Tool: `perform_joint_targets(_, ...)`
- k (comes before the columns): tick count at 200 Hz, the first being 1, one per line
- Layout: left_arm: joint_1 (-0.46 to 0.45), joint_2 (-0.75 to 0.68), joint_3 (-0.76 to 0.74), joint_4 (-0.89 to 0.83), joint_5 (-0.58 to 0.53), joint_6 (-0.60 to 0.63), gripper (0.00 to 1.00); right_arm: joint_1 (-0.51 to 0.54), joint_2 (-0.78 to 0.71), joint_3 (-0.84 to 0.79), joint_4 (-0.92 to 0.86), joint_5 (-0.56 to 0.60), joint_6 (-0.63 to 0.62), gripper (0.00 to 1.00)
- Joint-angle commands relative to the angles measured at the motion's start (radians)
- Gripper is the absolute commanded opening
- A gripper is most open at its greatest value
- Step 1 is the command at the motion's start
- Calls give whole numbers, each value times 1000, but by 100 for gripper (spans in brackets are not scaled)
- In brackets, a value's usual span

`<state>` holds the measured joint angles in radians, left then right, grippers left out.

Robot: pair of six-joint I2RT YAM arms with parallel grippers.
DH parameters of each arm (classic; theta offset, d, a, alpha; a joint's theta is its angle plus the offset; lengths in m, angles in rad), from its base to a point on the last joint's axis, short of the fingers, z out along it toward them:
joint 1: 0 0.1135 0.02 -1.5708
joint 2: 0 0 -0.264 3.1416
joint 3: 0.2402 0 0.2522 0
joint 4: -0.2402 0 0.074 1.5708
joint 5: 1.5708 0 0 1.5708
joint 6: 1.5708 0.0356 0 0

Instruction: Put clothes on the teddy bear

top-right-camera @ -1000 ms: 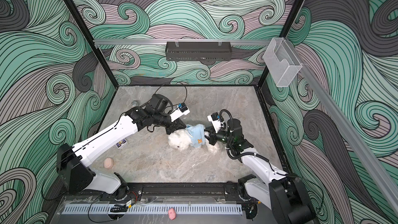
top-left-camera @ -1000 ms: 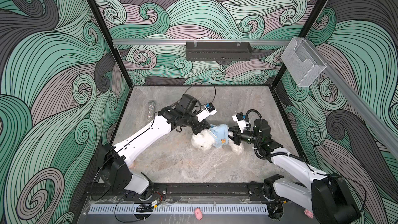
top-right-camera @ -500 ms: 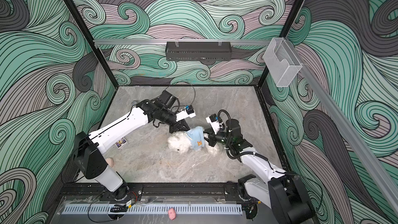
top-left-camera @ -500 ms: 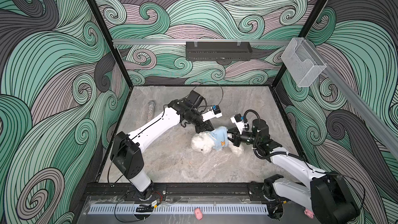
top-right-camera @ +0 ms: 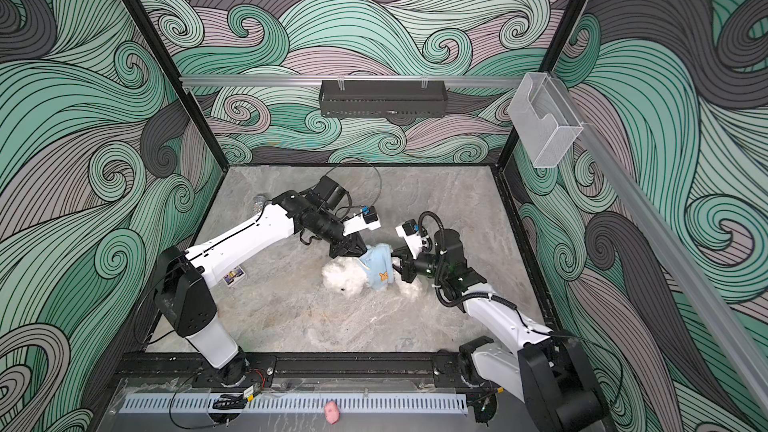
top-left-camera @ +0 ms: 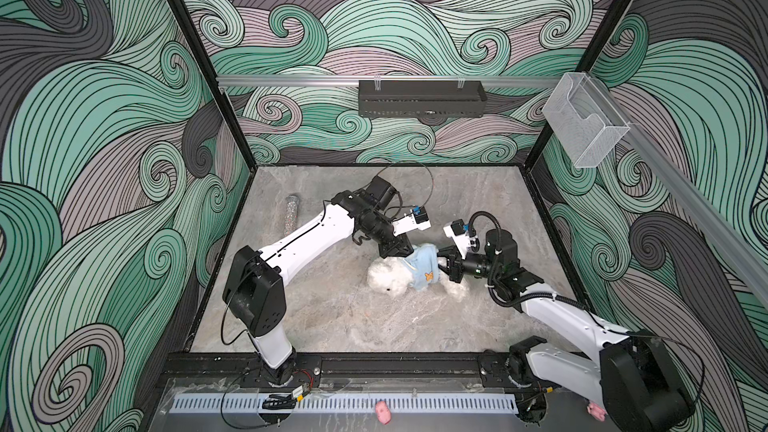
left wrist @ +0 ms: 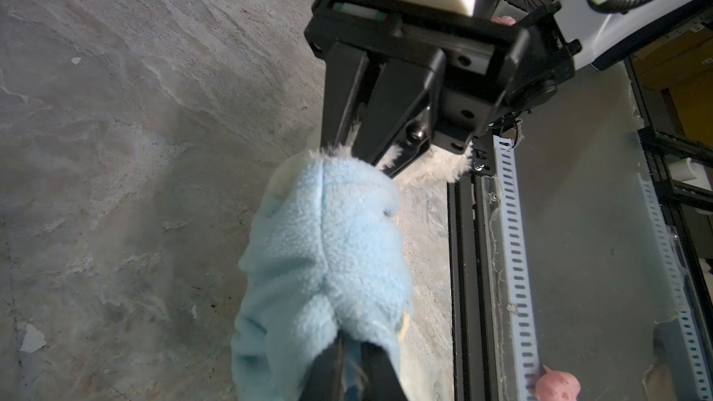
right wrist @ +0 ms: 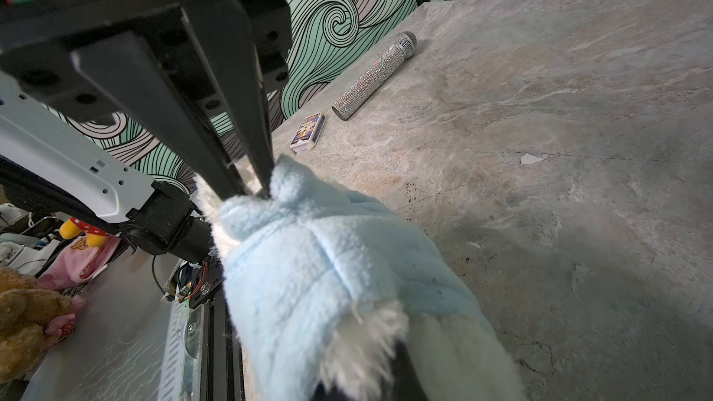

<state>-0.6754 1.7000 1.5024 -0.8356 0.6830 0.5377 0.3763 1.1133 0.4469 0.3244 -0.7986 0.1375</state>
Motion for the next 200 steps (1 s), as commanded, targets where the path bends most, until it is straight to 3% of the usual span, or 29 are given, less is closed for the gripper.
perform_joint_targets(1,10,-5,-2,67,-13,-31,14,6,5,35,29,-9,-20,0)
perform_joint_targets(52,8,23,-6,43,93,-13,29,14,5,44,44,-8,-8,0)
perform_joint_targets(107,3,67,20,-30,105,18,30,23,-18,40,131,12,56,0)
perform_joint_targets(155,4,46,-27,171,241,-125,32,50,-20,47,152,53,65,0)
perform_joint_targets(200,5,49,-54,286,257,-242,36,77,-8,49,190,76,80,0)
